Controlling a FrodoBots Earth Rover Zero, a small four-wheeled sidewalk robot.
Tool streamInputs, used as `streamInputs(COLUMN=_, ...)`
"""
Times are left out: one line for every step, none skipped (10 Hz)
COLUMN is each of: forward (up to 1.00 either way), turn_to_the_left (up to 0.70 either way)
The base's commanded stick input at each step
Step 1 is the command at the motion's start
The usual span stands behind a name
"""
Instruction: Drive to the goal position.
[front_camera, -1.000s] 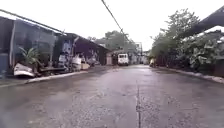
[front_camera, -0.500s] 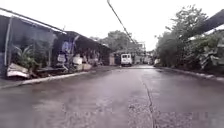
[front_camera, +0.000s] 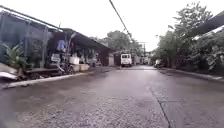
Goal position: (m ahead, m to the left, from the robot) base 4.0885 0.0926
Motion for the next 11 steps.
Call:
streamInputs(forward=1.0, turn_to_the_left=0.04)
streamInputs(forward=1.0, turn_to_the_left=0.23)
streamInputs(forward=1.0, turn_to_the_left=0.0)
streamInputs(forward=1.0, turn_to_the_left=0.0)
streamInputs(forward=1.0, turn_to_the_left=0.0)
streamInputs(forward=1.0, turn_to_the_left=0.0)
streamInputs(forward=1.0, turn_to_the_left=0.0)
streamInputs(forward=1.0, turn_to_the_left=0.0)
streamInputs(forward=1.0, turn_to_the_left=0.0)
streamInputs(forward=1.0, turn_to_the_left=0.0)
streamInputs(forward=1.0, turn_to_the_left=0.0)
